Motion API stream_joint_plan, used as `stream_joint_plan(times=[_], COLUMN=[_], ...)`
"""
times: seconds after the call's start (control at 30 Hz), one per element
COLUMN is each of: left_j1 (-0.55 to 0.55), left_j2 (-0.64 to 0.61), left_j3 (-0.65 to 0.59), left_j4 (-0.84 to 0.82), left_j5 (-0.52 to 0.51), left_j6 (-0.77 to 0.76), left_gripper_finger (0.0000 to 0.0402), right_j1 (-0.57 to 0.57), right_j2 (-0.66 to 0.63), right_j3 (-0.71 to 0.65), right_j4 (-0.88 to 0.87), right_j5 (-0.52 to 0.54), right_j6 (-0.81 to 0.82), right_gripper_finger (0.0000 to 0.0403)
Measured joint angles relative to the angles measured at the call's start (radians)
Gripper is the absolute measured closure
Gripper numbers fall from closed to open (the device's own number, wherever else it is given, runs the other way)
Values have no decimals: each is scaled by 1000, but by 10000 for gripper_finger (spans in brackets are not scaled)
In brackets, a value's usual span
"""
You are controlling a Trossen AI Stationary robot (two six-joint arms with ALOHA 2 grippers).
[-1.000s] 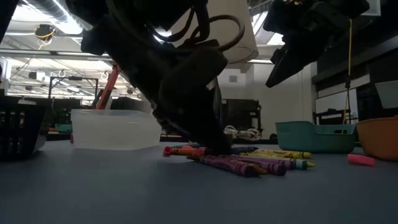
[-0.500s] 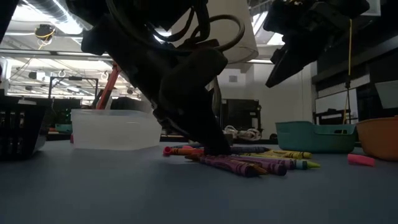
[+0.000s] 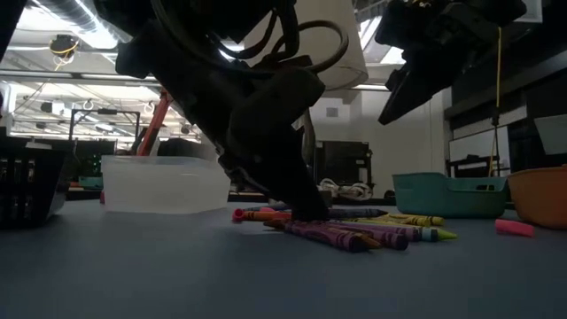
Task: Sort crayons
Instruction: Put the dark blue crayon into the black bin
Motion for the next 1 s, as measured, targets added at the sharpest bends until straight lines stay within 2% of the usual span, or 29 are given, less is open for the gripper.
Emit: stream_joint_plan(times=[0.37, 0.63, 0.77, 1.0], left_j1=[0, -1, -1, -12], left_j2=[-9, -92, -174, -352], left_j3=[0, 0, 0, 0], left_j4=[25, 6, -70, -321], left_j5=[25, 72, 109, 196], left_j6=[0, 11, 34, 26], left_gripper_finger=[392, 392, 392, 392], right_j1=[0, 0, 0, 0], right_j2=[0, 0, 0, 0], right_j3=[0, 0, 0, 0], right_j4=[0, -1, -1, -1], right_j5=[0, 0, 0, 0], right_j6=[28, 28, 28, 29], right_gripper_finger=[276, 276, 276, 276])
